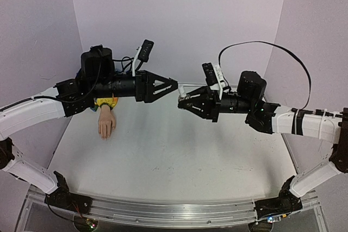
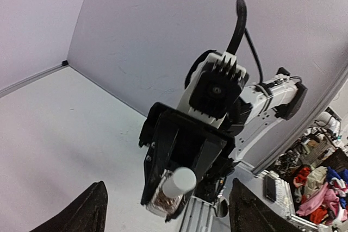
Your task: Paint the nails
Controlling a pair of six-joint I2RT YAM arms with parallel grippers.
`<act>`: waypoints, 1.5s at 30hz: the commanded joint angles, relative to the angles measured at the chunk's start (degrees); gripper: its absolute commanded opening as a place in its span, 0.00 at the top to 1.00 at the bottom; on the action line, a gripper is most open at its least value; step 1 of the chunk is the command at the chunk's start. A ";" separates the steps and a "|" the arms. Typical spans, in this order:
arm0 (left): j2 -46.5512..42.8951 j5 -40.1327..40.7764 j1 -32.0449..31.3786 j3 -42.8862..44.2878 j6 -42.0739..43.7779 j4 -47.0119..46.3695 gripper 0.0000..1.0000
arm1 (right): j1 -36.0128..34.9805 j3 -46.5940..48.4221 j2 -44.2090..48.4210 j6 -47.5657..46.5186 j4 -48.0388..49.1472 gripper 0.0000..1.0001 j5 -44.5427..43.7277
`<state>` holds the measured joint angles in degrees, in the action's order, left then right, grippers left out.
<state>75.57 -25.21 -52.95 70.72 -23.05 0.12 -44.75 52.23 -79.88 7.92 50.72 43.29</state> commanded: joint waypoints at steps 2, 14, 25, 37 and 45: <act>1.51 -12.44 -0.33 0.30 -0.98 -7.82 0.31 | -0.48 3.08 -2.51 10.03 10.89 1.00 18.96; 3.07 -16.46 -1.27 -0.10 0.57 -9.72 0.35 | -0.43 3.66 -4.62 13.88 15.56 1.00 12.80; 5.13 -10.56 -1.29 0.08 1.72 -9.11 0.73 | 0.08 2.81 -3.49 13.30 15.86 1.00 8.96; 6.73 5.91 -1.29 0.77 -0.46 -4.53 0.96 | -17.21 4.43 -1.48 -11.44 4.49 1.00 -87.14; 7.56 5.11 -1.28 2.10 -0.54 -3.08 0.92 | -17.33 5.85 -2.78 -12.99 6.14 1.00 -70.17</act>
<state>83.35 -18.04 -53.41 70.85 -22.74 -5.82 -63.77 53.65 -83.33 -2.15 49.47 -21.85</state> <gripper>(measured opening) 0.156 0.225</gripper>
